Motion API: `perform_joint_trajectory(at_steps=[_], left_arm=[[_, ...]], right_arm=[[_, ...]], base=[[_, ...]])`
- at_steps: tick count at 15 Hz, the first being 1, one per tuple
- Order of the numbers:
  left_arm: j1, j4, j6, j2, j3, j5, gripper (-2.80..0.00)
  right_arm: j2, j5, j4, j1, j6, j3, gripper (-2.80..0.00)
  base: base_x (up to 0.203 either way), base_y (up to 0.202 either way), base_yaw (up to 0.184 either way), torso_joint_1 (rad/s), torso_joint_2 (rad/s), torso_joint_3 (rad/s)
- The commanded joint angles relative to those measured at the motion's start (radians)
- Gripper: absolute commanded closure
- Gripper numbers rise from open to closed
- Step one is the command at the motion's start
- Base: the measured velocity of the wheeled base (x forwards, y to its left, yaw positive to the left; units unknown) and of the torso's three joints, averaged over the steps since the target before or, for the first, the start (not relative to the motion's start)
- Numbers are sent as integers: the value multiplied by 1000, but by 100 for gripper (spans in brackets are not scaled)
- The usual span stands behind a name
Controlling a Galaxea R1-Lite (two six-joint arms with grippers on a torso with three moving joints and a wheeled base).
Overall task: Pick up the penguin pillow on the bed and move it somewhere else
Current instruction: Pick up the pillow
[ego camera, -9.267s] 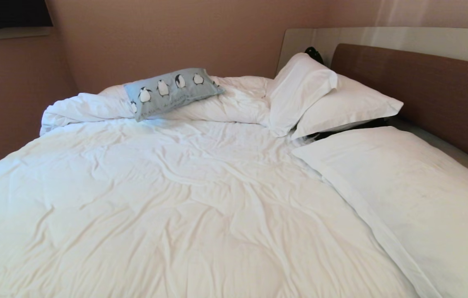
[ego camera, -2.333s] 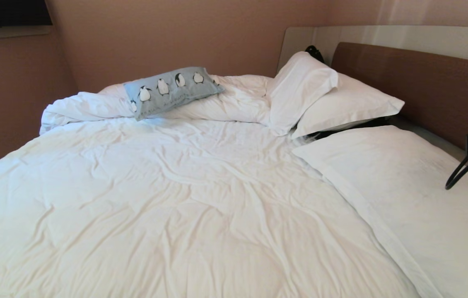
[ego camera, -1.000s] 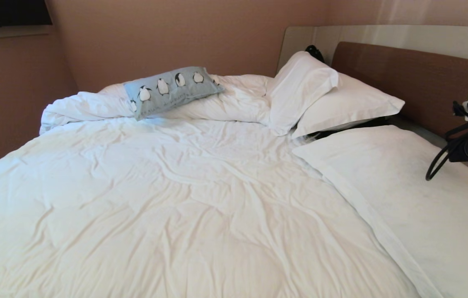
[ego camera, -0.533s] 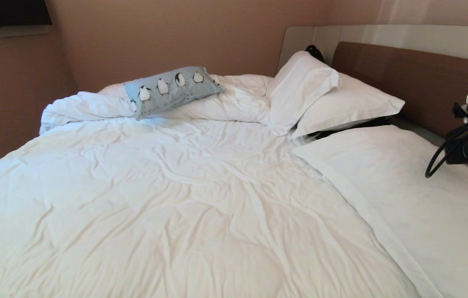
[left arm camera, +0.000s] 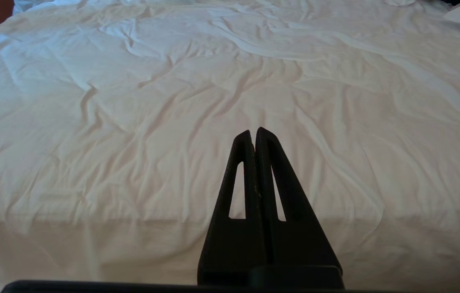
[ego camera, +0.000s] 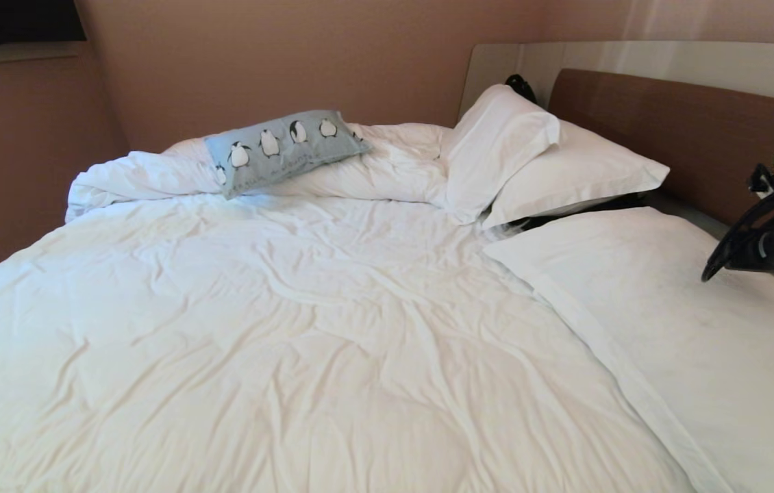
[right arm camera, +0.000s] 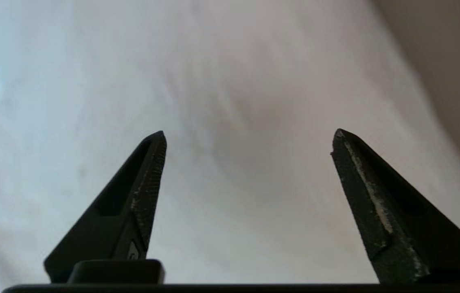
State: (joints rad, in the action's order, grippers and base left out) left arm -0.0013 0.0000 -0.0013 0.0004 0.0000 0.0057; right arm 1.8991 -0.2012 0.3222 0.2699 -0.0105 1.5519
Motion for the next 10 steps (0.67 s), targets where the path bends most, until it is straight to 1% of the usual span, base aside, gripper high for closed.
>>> perform_joint_trajectory(at_steps=[1, 4, 5, 8, 10], left_arm=[[0, 0, 0, 1, 0, 0, 0], [0, 0, 0, 1, 0, 0, 0], [0, 0, 0, 0, 0, 0, 0], [0, 0, 0, 0, 1, 0, 0], [0, 0, 0, 0, 0, 0, 0]], right_arm=[[-6, 263, 91, 18, -1, 4, -280], [-5, 433, 105, 59, 8, 5, -280], [2, 462, 106, 66, 10, 4, -280], [27, 505, 98, 73, 35, 1, -280], [53, 513, 93, 74, 52, 7, -280]], base=[[0, 0, 0, 0, 0, 0], [0, 0, 0, 0, 0, 0], [0, 0, 0, 0, 0, 0], [0, 0, 0, 0, 0, 0], [0, 0, 0, 0, 0, 0]])
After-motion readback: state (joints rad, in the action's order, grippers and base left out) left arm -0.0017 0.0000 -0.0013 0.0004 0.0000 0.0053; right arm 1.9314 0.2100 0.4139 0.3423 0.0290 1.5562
